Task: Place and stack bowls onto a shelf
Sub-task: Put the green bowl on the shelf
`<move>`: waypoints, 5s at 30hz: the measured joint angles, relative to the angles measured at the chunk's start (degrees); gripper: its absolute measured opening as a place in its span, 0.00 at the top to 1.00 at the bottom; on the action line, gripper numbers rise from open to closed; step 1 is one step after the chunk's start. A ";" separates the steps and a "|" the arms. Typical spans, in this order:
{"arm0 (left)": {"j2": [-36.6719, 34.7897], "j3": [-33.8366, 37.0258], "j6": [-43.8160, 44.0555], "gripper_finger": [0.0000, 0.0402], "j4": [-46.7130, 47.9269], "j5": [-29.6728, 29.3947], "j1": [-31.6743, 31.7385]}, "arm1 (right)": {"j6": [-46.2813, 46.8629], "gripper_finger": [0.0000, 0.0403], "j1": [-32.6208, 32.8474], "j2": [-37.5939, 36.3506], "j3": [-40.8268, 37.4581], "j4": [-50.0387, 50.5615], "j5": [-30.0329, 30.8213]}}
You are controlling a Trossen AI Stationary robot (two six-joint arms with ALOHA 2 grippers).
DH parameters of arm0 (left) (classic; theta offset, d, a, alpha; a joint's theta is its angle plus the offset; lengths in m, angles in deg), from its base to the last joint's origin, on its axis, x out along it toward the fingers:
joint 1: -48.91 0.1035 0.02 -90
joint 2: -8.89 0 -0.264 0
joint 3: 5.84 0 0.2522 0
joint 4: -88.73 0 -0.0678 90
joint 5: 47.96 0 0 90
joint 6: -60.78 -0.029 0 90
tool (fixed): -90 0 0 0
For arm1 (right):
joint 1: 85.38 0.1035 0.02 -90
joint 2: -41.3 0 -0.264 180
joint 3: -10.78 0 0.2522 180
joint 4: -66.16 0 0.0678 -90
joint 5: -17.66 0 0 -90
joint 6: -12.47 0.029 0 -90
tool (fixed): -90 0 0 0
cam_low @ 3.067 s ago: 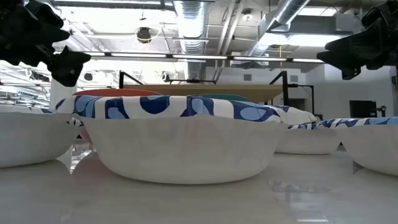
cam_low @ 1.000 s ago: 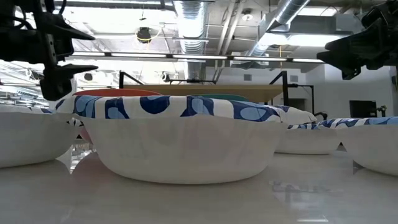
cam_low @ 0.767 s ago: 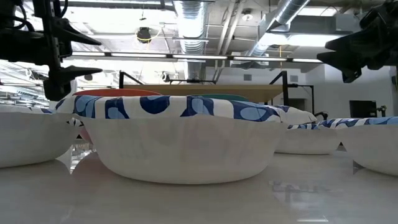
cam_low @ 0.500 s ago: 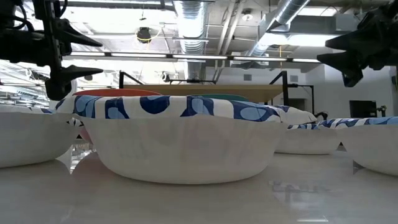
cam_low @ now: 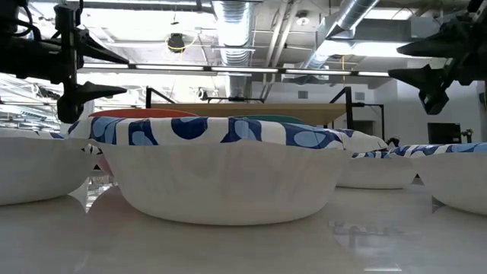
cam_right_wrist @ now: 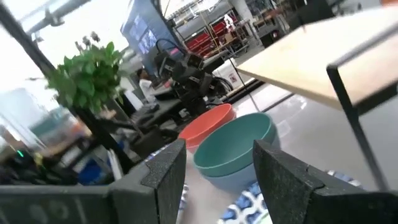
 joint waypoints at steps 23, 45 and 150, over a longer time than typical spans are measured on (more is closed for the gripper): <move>3.07 -11.40 -4.95 0.42 -23.42 3.34 0.00 | 3.51 0.48 -2.74 20.74 29.58 24.24 3.26; 34.94 -39.22 -5.97 0.42 15.00 9.97 -0.02 | -18.04 0.59 -9.09 73.84 63.16 39.72 -19.92; 35.28 -39.36 -8.55 0.42 18.56 4.54 0.00 | -55.24 0.93 -37.47 88.27 99.67 73.73 -28.44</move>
